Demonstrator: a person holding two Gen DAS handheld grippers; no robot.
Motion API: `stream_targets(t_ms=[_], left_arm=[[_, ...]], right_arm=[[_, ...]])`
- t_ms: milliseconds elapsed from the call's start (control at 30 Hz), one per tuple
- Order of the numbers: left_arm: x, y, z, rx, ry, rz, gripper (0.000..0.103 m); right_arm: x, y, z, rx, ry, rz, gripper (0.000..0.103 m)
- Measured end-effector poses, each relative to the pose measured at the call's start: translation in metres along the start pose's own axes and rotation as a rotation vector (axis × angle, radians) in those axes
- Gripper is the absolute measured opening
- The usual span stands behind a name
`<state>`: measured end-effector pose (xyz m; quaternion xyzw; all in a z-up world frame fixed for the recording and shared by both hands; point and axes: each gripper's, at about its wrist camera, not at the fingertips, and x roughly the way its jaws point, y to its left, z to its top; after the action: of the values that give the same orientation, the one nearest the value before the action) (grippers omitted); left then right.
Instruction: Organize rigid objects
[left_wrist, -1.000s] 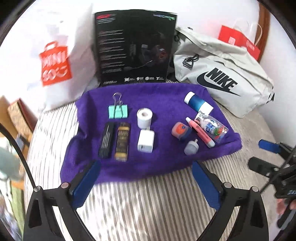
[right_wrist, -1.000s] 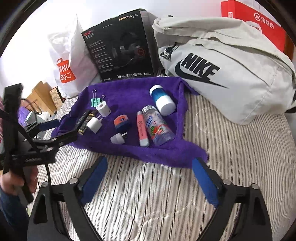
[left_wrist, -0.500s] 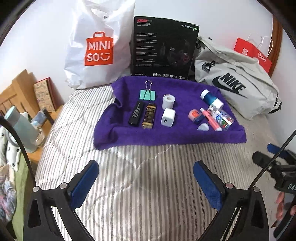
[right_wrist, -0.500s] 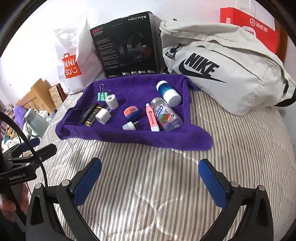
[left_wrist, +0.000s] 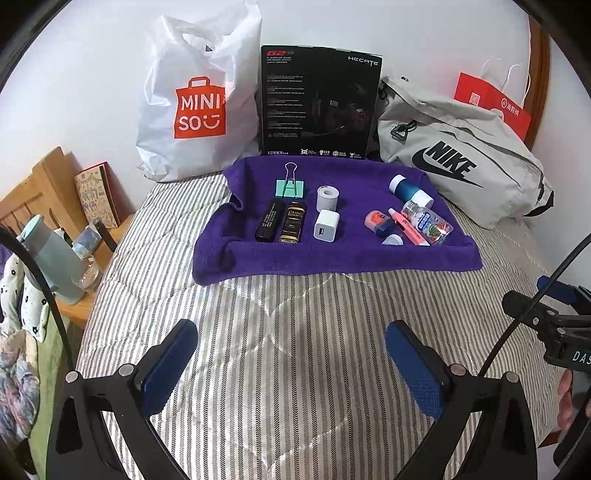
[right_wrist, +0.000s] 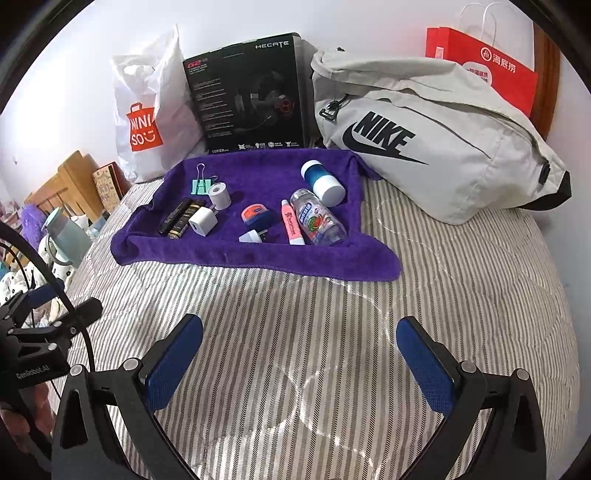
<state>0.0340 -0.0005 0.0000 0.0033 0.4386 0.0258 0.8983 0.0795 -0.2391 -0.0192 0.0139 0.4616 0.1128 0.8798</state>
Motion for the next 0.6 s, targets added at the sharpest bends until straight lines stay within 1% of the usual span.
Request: stream_targets(t_ms=[600], left_arm=[[0.0041,0.0093,0.0012,-0.014,0.018,0.011,0.103]], right_arm=[[-0.0047,-0.0051,-0.0034,-0.004,-0.007,-0.02,0.103]])
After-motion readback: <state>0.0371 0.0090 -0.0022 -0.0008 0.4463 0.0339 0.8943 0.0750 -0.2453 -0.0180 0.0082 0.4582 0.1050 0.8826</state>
